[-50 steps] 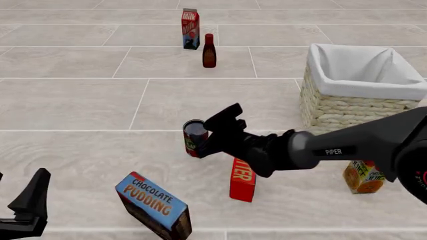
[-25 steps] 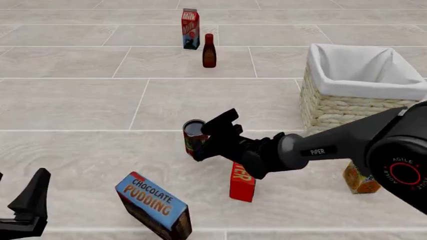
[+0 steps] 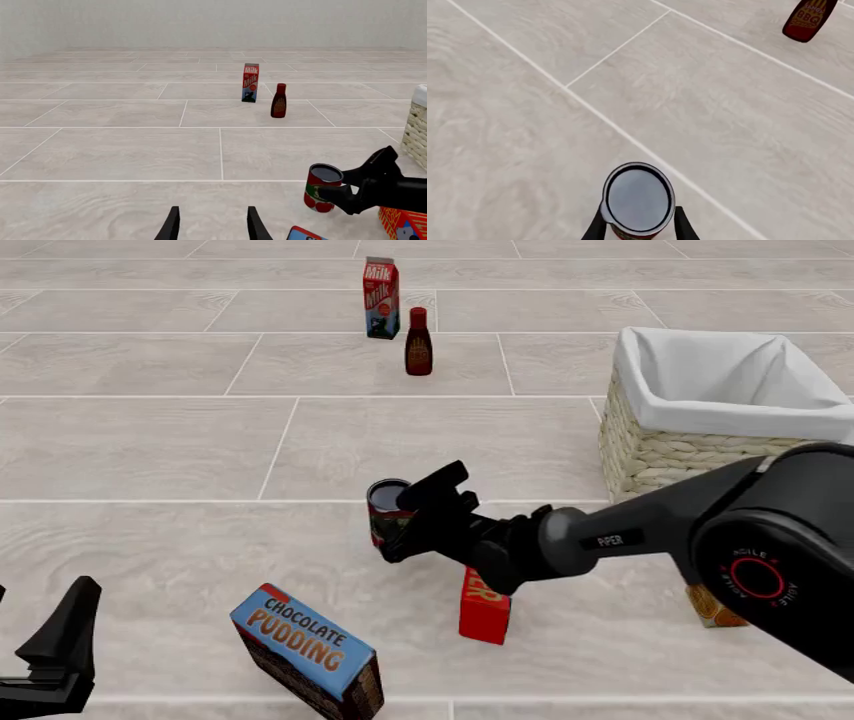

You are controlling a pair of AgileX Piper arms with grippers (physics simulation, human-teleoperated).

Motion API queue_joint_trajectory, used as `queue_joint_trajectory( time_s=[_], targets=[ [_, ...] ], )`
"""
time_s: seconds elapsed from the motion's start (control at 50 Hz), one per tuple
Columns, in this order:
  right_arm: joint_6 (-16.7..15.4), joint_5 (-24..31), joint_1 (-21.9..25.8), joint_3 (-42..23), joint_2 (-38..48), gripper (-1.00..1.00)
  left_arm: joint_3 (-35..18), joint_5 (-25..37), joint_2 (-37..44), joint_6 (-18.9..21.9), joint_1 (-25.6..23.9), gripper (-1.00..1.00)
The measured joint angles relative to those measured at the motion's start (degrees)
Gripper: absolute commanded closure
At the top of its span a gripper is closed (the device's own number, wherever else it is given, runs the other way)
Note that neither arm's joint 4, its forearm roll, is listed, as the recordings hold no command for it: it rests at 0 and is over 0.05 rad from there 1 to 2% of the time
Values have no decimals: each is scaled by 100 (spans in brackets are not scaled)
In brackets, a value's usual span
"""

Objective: Pick the tomato sauce and place it in the basket.

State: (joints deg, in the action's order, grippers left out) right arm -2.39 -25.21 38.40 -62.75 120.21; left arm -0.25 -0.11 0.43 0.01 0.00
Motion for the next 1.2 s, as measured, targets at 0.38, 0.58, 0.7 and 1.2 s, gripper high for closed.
queue_joint_trajectory(
  time_s=[0.38,0.58,0.7,1.2],
  targets=[
    [-78,42,-45,-145,51,100,0,0,0,0,0,-100],
    [-157,119,-59,-140,-69,100,0,0,0,0,0,-100],
    [-209,199,-60,-129,-209,100,0,0,0,0,0,-100],
    [-462,684,-144,-167,-886,100,0,0,0,0,0,-100]
  ],
)
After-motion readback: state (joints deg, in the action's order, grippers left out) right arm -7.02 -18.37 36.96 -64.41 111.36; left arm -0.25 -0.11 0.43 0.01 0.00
